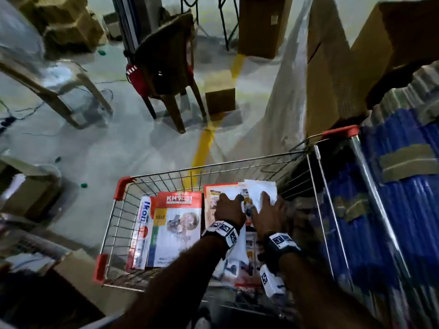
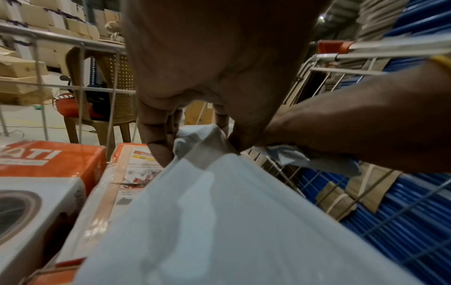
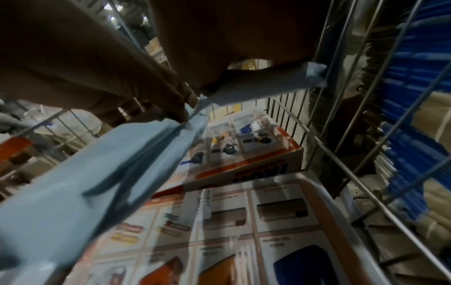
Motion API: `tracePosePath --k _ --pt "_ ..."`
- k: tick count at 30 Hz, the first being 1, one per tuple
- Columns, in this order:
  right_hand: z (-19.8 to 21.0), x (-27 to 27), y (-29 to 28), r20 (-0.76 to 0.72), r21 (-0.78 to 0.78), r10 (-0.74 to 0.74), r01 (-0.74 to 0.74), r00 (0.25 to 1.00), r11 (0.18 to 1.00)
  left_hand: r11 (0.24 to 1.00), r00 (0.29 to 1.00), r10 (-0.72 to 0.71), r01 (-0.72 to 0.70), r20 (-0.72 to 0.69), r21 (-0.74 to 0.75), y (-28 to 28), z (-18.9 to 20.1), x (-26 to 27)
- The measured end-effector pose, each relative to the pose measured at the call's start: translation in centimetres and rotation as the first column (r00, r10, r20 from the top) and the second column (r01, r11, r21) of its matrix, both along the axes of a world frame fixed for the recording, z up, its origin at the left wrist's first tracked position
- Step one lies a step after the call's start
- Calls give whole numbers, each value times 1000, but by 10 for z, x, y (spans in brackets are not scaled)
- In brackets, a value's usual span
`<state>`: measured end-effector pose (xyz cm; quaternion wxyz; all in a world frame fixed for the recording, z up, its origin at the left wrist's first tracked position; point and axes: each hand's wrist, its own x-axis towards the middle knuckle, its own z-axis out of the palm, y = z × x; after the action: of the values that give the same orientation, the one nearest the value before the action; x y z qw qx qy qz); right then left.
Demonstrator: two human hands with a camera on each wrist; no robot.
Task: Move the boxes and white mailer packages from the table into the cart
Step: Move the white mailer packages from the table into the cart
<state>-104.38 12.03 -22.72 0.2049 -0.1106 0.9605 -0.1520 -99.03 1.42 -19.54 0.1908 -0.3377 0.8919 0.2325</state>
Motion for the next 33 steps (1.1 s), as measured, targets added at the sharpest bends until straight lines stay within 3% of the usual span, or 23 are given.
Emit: tracePosePath --k 4,14,20,25,29,33 --pt "-27 -12 -11 -76 -36 27 -30 997 999 999 1000 20 -20 -5 -35 -3 -24 -22" --pt "-82 -33 -10 75 59 237 -241 969 969 999 999 38 -38 13 -6 -3 -64 -39" --pt "-52 -32 -11 118 17 190 -193 975 981 1000 1000 -3 2 -9 -4 -10 -51 -31" --pt "-3 -21 -19 132 -153 141 -120 981 981 999 996 47 -45 -79 30 -25 -14 -1" --pt "36 6 -36 132 -228 234 -200 963 953 987 955 158 -142 -249 81 -40 20 42" --pt "70 40 -53 72 -373 382 -330 921 867 974 912 224 -205 -342 91 -53 56 105"
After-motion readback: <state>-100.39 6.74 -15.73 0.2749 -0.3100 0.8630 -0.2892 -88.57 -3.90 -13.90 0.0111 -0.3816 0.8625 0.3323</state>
